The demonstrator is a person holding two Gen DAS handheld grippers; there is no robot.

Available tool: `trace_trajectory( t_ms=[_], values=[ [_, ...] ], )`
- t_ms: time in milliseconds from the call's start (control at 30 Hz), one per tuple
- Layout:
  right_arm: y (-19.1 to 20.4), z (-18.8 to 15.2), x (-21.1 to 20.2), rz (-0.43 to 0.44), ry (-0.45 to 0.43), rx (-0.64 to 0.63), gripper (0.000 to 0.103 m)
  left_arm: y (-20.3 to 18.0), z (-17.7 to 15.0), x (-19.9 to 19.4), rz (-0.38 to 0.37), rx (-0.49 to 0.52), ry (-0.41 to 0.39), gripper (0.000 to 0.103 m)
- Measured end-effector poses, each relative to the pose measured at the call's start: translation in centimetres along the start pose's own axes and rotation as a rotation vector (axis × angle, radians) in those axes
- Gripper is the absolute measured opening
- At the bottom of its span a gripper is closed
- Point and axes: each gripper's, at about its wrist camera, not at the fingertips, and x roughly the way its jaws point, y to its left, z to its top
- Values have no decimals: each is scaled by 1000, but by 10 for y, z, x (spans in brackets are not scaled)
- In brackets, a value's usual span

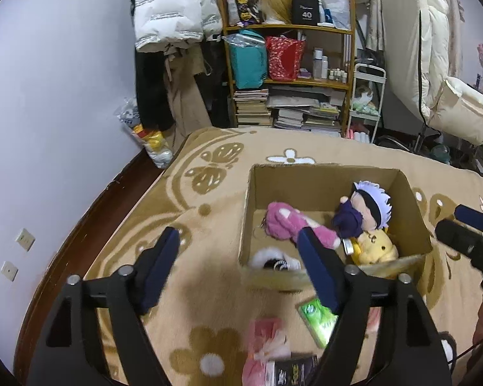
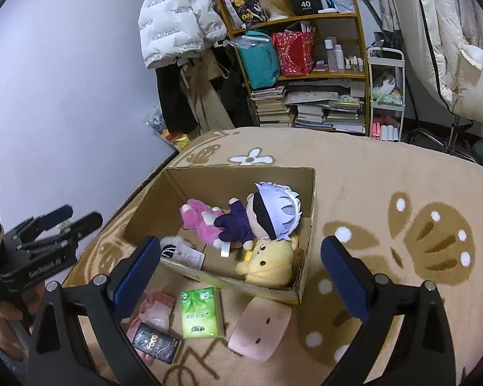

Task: Organize soft objects
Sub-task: 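Lower both tools toward the items lying in front of the box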

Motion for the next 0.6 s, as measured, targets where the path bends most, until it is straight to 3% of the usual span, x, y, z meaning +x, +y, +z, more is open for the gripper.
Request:
trace_trajectory(
  t_ms=[267,433,600],
  values=[
    [1,-9,-20,-1,-6,26,103,-4,-16,-30,23,1,13,96],
    [5,-17,-25,-17,18,2,103,-6,-26,-44,64,-4,22,97],
    [9,-25,-35,-5,23,7,103,-3,-40,-49,40,-35,61,99]
  ],
)
